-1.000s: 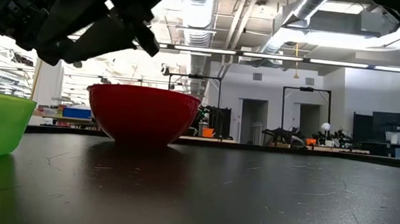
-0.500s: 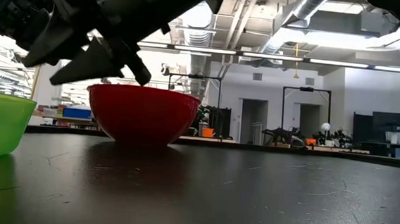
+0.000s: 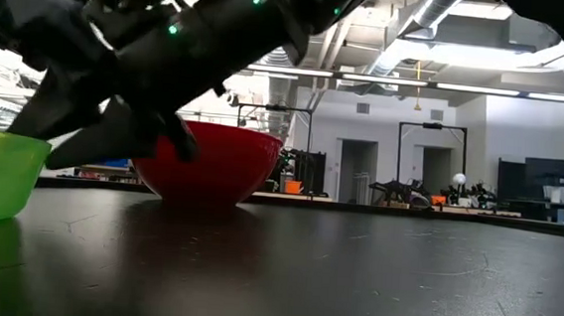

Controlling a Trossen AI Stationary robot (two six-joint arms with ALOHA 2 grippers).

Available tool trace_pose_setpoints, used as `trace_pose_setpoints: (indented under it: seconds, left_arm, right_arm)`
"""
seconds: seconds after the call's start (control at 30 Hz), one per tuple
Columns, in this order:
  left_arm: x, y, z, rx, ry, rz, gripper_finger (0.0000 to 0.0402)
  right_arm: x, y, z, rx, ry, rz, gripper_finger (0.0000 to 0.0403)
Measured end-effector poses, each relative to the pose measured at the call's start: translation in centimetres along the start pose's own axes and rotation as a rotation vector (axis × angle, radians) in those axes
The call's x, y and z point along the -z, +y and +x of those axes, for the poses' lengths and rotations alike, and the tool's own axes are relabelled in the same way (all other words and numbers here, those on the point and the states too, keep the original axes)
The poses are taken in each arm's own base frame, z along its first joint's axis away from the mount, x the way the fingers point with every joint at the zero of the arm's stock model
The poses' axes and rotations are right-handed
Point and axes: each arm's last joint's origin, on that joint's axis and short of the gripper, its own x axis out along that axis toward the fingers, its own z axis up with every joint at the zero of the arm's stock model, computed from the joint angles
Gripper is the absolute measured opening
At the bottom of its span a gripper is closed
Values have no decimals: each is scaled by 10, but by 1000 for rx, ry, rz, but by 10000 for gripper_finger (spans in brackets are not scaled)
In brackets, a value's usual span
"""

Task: Nest bowls inside each other
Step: Stack the green bowl on top of the orange patterned bowl

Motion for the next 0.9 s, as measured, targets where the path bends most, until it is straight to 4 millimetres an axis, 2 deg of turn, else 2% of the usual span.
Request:
trace_pose_setpoints:
  seconds: [0.17, 0.43, 0.57, 0.77, 0.9]
  left_arm:
    - [0, 0, 1, -4, 4, 0, 87]
    - [1, -1, 2, -9, 14, 5, 87]
    - [1, -1, 2, -9, 14, 5, 87]
    - [1, -1, 2, -9, 14, 5, 87]
    - [1, -1, 2, -7, 15, 4, 87]
  right_arm:
    - [10, -5, 11, -12, 9, 2, 179]
    - [12, -3, 12, -39, 34, 7, 169]
    - [12, -3, 12, -41, 35, 4, 129]
    - [7, -6, 10, -67, 29, 8, 19]
    - [-16, -8, -5, -143, 28, -11, 14]
